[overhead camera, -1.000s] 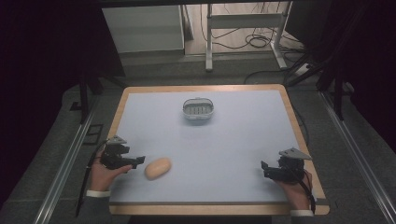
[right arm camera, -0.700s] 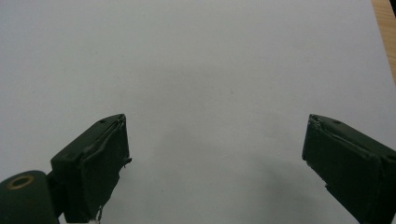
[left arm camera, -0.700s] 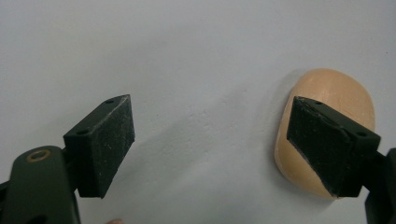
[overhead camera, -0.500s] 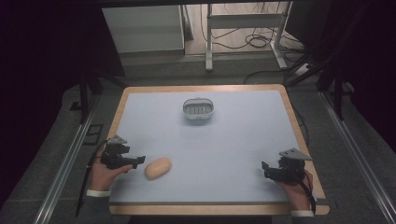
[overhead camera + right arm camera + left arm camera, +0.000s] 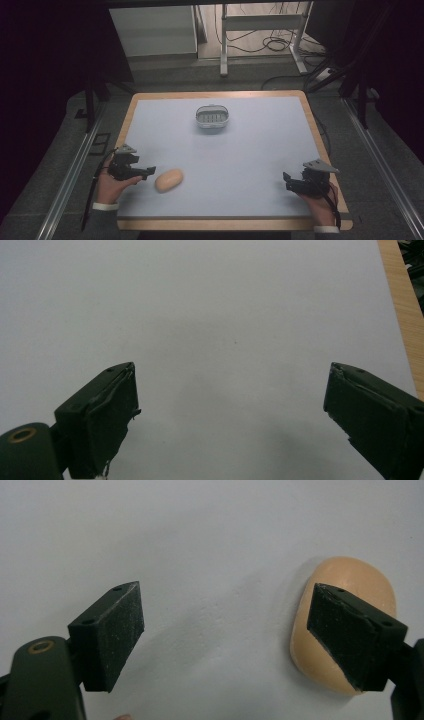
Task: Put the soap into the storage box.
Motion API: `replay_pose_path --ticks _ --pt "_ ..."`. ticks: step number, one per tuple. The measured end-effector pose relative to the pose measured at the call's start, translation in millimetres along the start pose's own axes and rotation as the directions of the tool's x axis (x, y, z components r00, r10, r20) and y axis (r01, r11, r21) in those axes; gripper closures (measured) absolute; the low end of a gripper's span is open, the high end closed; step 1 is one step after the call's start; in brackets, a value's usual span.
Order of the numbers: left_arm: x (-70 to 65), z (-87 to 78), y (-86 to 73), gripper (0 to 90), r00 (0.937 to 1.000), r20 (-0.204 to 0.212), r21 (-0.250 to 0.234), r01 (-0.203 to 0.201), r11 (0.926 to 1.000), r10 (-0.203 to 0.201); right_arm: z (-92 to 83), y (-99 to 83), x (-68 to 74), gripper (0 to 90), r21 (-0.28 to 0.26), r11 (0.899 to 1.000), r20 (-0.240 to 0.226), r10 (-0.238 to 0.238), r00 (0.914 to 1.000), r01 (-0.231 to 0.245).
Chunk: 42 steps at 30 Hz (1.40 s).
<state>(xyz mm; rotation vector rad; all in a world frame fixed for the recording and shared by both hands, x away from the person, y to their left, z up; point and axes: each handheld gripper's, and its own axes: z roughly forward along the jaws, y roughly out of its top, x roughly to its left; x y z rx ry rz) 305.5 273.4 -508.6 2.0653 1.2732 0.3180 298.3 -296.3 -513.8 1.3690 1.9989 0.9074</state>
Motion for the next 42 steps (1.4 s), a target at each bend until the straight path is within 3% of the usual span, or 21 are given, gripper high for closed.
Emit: replay_pose_path --ticks 20,30,42 --pt "-16.7 -3.5 15.2 16.4 0.9958 0.031 0.042 -0.088 0.9953 0.086 -2.9 -1.0 -2.4 7.3 -0.005 1.000 0.018 0.001 0.9998 -0.001" --pt "-29.3 -6.5 26.8 16.8 0.9890 0.054 0.055 -0.141 0.9885 0.138 -3.4 -1.4 -2.8 7.3 0.000 1.000 0.021 0.001 0.9998 -0.001" --pt "-41.9 1.7 27.9 17.0 0.9769 0.095 0.103 -0.201 0.9741 0.192 -3.2 -2.0 -3.1 7.3 0.003 1.000 0.021 0.002 0.9998 -0.002"
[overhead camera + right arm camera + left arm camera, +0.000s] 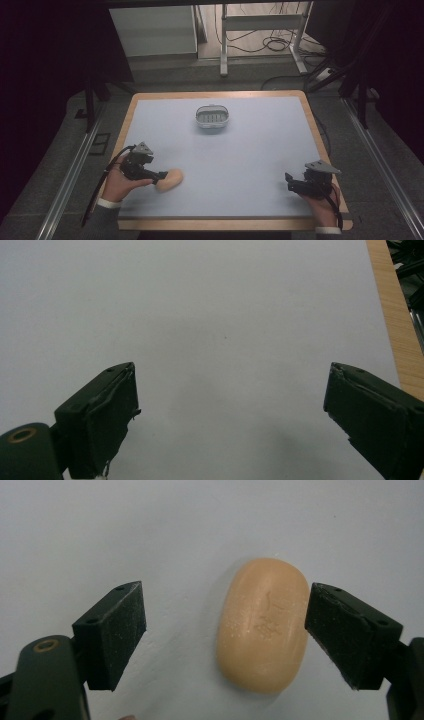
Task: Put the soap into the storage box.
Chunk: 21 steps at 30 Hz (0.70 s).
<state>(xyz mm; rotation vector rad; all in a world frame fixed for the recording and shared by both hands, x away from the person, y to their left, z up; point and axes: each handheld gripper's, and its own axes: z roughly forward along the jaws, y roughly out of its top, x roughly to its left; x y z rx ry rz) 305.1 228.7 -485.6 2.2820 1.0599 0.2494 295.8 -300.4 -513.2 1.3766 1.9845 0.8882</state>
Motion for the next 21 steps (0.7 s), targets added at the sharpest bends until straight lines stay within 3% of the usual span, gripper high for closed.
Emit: replay_pose_path --ticks 21 --pt "-14.8 16.4 2.4 16.6 0.9963 0.061 0.078 -0.065 0.9948 0.061 0.9 -1.0 -0.1 7.3 0.008 1.000 0.001 -0.007 1.0000 0.007"
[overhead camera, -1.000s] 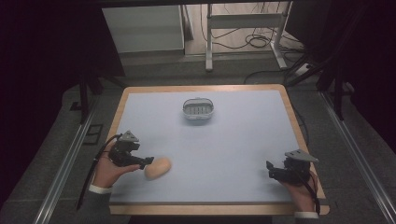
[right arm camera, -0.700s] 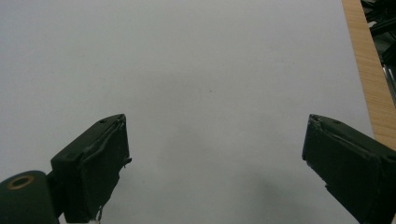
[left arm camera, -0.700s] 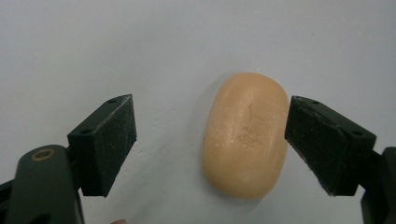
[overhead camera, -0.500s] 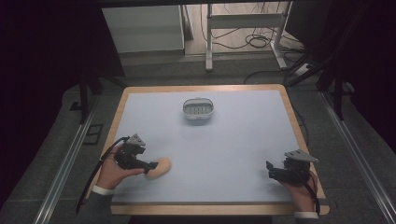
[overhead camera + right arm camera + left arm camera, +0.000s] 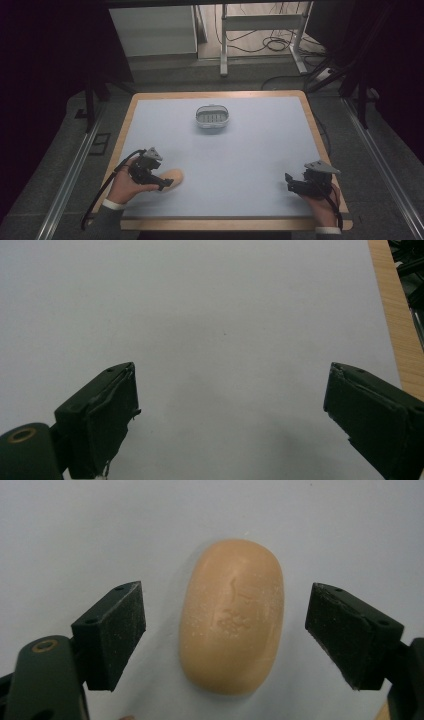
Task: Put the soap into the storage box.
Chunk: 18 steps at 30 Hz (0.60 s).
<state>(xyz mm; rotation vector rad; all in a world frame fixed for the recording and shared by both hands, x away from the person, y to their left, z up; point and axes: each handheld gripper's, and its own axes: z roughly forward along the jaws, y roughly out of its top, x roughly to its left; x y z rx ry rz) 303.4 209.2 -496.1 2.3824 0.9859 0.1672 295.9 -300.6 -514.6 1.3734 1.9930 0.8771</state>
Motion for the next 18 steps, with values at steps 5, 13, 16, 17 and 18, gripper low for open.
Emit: replay_pose_path --ticks 5,13,16,17,18 --pt "-3.0 3.3 -1.1 16.5 0.9998 0.007 0.027 -0.019 0.9995 0.019 0.3 0.0 0.5 7.3 0.002 1.000 0.000 -0.003 1.0000 0.003" --pt "-3.2 12.3 -0.4 16.5 0.9995 0.012 0.066 -0.030 0.9974 0.030 0.7 -0.4 0.2 7.3 0.003 1.000 0.001 -0.005 1.0000 0.005" --pt "-2.4 17.8 0.8 16.5 0.9992 0.020 0.090 -0.035 0.9953 0.034 1.0 -0.6 0.2 7.3 0.004 1.000 0.001 -0.005 1.0000 0.005" --pt "-2.4 17.8 0.8 16.5 0.9992 0.020 0.090 -0.035 0.9953 0.034 1.0 -0.6 0.2 7.3 0.004 1.000 0.001 -0.005 1.0000 0.005" --pt "-2.1 18.8 1.0 16.5 0.9992 0.020 0.095 -0.036 0.9948 0.035 1.1 -0.7 0.2 7.3 0.005 1.000 0.002 -0.005 1.0000 0.005"
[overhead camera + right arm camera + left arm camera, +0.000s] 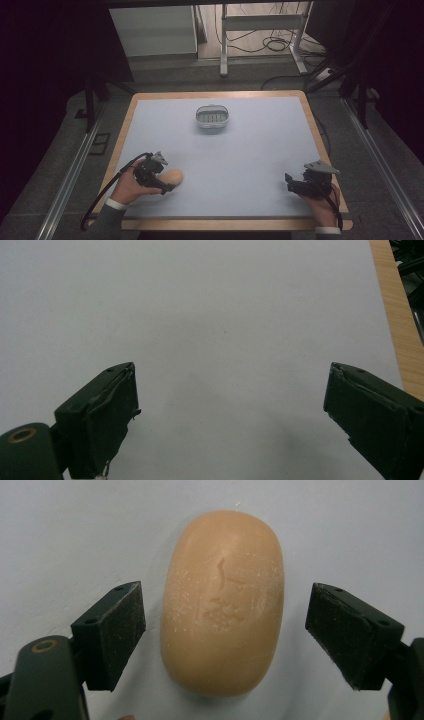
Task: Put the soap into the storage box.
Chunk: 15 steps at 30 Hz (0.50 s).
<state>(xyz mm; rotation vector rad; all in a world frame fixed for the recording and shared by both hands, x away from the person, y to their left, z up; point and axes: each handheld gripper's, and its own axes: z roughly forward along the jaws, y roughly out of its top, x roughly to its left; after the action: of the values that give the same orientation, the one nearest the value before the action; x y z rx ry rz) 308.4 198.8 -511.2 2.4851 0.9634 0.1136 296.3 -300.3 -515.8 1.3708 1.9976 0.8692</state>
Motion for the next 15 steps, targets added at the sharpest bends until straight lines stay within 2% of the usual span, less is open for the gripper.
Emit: replay_pose_path --ticks 6,11,15 --pt "1.2 10.2 2.1 18.0 0.9999 -0.008 0.040 -0.008 0.9992 0.008 0.5 -0.3 0.1 7.3 0.003 1.000 0.004 -0.002 1.0000 0.002" --pt "1.3 12.3 2.6 20.5 0.9998 -0.019 0.045 -0.007 0.9990 0.008 0.7 -0.3 0.5 7.3 0.004 1.000 0.003 -0.004 1.0000 0.004" --pt "1.2 11.4 2.5 29.9 0.9996 -0.026 0.039 -0.006 0.9992 0.007 0.8 -0.4 0.3 7.3 0.004 1.000 0.005 -0.003 1.0000 0.003"
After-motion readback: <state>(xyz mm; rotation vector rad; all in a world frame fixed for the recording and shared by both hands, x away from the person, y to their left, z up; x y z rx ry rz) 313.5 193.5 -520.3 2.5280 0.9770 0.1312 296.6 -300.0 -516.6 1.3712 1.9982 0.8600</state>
